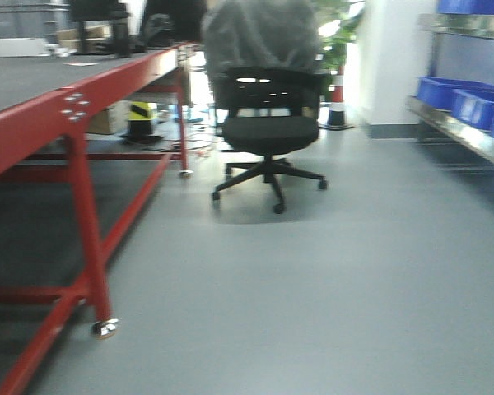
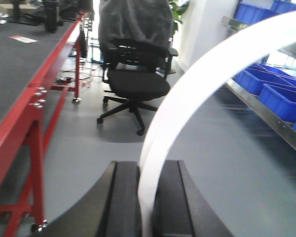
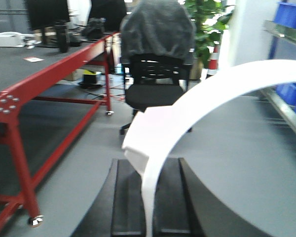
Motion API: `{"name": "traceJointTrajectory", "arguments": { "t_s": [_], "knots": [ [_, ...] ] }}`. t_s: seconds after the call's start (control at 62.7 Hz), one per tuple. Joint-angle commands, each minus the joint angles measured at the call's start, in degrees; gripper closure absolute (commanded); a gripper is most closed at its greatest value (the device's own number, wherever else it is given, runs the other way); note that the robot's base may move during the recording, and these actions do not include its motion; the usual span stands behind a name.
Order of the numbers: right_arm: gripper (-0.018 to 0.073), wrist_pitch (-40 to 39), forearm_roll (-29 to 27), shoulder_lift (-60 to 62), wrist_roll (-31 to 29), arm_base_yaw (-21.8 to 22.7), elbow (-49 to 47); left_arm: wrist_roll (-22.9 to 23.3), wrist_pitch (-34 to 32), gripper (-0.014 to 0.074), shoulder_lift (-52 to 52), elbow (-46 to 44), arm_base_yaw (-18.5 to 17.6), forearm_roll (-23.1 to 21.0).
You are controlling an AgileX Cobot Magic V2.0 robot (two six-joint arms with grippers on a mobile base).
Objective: Grab PVC pipe and place in blue bin
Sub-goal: 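Drive the base to the shelf of blue bins holding both pieces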
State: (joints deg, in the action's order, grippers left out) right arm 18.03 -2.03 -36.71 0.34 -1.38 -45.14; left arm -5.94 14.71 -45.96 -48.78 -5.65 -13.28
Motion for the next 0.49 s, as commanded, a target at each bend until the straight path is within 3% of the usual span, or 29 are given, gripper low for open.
{"name": "traceJointTrajectory", "arguments": {
  "t_s": [0.0,0.478],
  "knots": [
    [0.0727,-1.7,0.4,0.3,-0.3,0.0,0.0,0.0,-1.7,0.0707,0.4,-0.1,-0.3,-0.6],
    [0.0727,-1.7,0.4,0.3,-0.3,0.0,0.0,0.0,-1.7,0.0707,0.4,-0.1,-0.3,-0.6]
  ]
}}
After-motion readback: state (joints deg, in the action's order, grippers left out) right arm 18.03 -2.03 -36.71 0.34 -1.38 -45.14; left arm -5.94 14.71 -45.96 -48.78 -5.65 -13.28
